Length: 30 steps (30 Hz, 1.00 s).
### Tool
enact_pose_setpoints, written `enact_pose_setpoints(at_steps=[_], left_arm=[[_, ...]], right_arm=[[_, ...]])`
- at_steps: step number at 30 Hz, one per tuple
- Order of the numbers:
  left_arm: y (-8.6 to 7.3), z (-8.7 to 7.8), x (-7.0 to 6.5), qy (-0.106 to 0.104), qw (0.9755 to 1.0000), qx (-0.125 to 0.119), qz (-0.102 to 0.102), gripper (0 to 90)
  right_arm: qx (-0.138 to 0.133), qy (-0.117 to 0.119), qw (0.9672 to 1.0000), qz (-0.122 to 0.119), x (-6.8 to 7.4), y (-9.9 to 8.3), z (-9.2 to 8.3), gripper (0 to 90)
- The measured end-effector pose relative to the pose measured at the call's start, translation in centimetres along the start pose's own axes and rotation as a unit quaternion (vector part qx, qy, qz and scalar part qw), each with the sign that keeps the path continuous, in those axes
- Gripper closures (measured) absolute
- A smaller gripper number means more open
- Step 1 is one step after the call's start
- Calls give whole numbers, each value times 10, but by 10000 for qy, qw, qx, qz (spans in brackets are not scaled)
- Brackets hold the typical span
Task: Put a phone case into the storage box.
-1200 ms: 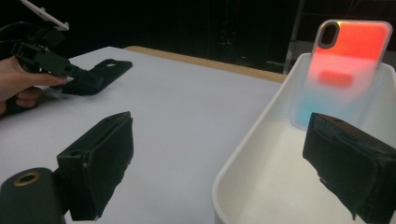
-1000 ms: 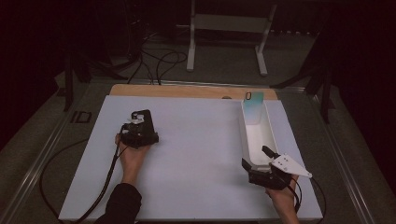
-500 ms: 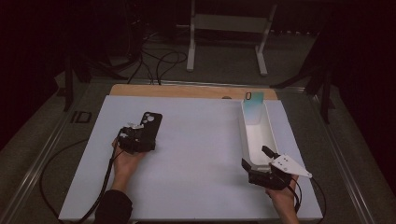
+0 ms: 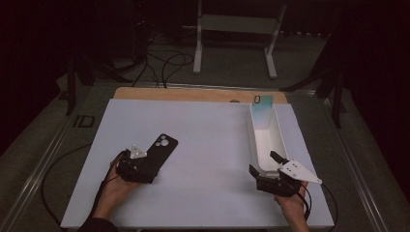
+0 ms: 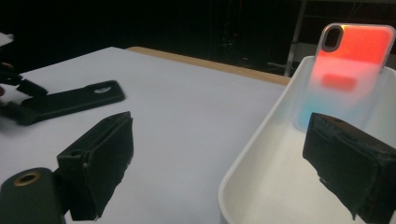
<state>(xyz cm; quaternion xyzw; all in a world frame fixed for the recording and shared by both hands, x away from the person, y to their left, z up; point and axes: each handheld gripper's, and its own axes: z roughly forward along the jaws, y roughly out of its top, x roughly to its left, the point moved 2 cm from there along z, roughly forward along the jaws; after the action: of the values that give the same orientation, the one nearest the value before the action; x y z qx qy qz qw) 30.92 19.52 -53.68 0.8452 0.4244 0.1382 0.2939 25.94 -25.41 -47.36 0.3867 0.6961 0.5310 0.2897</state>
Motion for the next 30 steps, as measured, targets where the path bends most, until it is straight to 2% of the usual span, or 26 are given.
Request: enact_pose_setpoints(at_steps=[2, 9, 11, 13, 15, 16, 17, 18, 20, 21, 22, 23, 24, 25, 26, 28, 30], left_arm=[[-5, -4, -1, -110, 9999, 7, 133, 127], [-8, -5, -2, -94, 9999, -39, 140, 121], [-8, -5, -2, -90, 9999, -73, 113, 94], [-9, -4, 0, -37, 10000, -25, -28, 0], [-9, -6, 1, 19, 9999, -102, -88, 0], [-7, -14, 4, 11, 9992, -334, -218, 0], [-7, -14, 4, 11, 9992, -334, -218, 0], [-5, -25, 6, 139, 9976, -614, -293, 0], [-4, -37, 7, 143, 9947, -939, -398, 0], [-4, -37, 7, 143, 9947, -939, -398, 0], [-3, -50, 7, 326, 9907, -1252, -433, 0], [-4, -56, 6, 332, 9882, -1417, -471, 0], [-5, -62, 6, 392, 9860, -1549, -482, 0], [-5, -62, 6, 392, 9860, -1549, -482, 0], [-7, -71, 5, 512, 9806, -1817, -533, 0], [-11, -80, 4, 648, 9753, -2024, -609, 0], [-16, -87, 3, 663, 9717, -2177, -638, 0]], right_arm=[[-3, -2, 10000, 0, 0, 0, 0, 86], [9, 24, 10000, -16, 2, 0, 1, 86], [11, 16, 10000, -10, 2, 0, 1, 86], [10, 4, 10000, 10, 0, 0, 1, 86], [0, -6, 10000, 16, -1, 0, 1, 86], [-1, -10, 10000, 17, -1, 0, 1, 87], [-1, -10, 10000, 17, -1, 0, 1, 87], [3, -6, 10000, 18, -1, 0, 1, 86], [1, -8, 10000, 12, 0, 0, 1, 87], [-1, 3, 10000, 11, 0, 0, 1, 86], [-1, 4, 10000, 9, 0, 0, 1, 86], [-4, 4, 10000, 10, 0, 0, 1, 86], [-7, 4, 10000, 14, 0, 0, 1, 86], [-10, 5, 10000, 17, 0, 0, 1, 86], [-10, 7, 10000, 15, 0, 0, 1, 86], [-12, 20, 10000, 6, 1, 0, 1, 86], [-25, 13, 10000, 5, 1, 0, 0, 86]])
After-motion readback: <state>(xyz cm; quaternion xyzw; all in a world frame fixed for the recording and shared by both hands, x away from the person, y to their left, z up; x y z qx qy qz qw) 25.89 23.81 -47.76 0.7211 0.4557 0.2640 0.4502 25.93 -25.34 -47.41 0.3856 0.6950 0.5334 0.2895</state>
